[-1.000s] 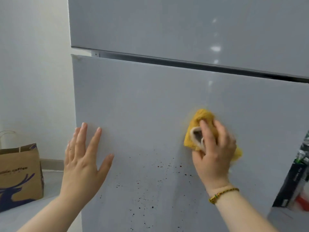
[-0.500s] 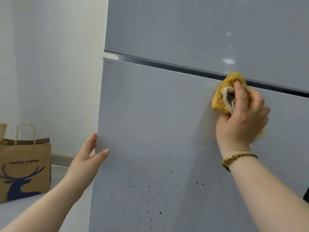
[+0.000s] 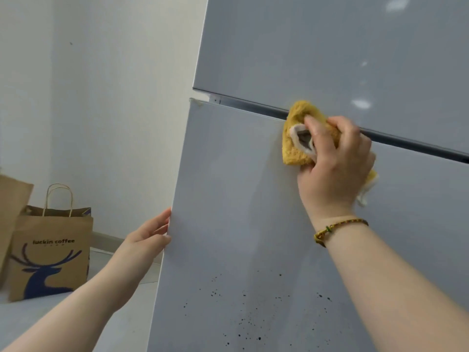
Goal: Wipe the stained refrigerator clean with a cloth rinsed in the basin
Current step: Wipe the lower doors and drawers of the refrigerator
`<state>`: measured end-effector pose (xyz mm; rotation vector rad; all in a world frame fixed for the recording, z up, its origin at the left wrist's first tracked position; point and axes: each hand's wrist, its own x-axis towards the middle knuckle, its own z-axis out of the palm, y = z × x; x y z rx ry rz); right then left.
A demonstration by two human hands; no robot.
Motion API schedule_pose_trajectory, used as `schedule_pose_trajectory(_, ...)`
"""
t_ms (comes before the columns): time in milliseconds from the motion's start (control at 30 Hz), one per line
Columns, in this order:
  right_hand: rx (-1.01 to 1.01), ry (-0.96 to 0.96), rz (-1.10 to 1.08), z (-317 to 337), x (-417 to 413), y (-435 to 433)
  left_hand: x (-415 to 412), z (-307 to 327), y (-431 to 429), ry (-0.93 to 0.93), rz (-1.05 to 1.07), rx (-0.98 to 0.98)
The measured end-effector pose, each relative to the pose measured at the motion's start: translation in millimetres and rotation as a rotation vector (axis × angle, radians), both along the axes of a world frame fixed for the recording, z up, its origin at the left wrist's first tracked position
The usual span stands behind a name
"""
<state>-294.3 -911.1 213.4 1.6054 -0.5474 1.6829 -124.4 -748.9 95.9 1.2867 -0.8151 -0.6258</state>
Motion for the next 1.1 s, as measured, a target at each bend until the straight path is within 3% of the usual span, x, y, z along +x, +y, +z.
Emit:
schedule_pose_trajectory(33,0.039,-0.088,-0.007,3.2,9.4,4.1,-0.9,1.7,0.0,0.012,-0.009,-0.014)
schedule_pose_trajectory(100,0.024,-0.053,-0.038,-12.9,28.5,11.6,-1.5,5.1,-0.2,0.045,-0.037,-0.055)
schedule_pose_trajectory(267,-0.080,0.586,0.029,-136.4,44.0,31.6,1.6,6.2,0.7,0.071,-0.047,-0.084)
schedule_pose_trajectory(367,-0.129,0.798,0.099,-173.4,33.3,26.2,7.1,4.3,2.2,0.042,-0.049,-0.062)
schedule_pose_trajectory(500,-0.216,0.742,0.150,-144.1,31.8,15.1,11.2,0.4,4.7,0.038,-0.063,-0.050)
schedule_pose_trajectory(667,0.016,0.176,0.092,-143.6,63.7,30.5,13.4,-2.0,3.9,0.026,-0.051,-0.083)
schedule_pose_trajectory(733,0.109,0.118,0.076,-178.3,82.5,41.3,15.9,-2.1,2.7,0.000,-0.064,-0.073)
schedule_pose_trajectory(867,0.043,0.497,0.087,-260.1,86.8,50.6,13.4,-10.8,0.8,-0.036,-0.033,-0.077)
schedule_pose_trajectory(967,-0.044,0.765,0.096,-280.8,79.8,45.6,9.3,-21.5,1.3,-0.030,0.002,-0.088)
schedule_pose_trajectory(1033,-0.072,0.845,0.141,-269.6,77.5,43.8,6.3,-26.3,2.0,-0.029,0.016,-0.100)
schedule_pose_trajectory(1100,-0.103,0.789,0.159,-243.1,68.9,41.4,2.4,-29.4,2.2,-0.021,0.029,-0.103)
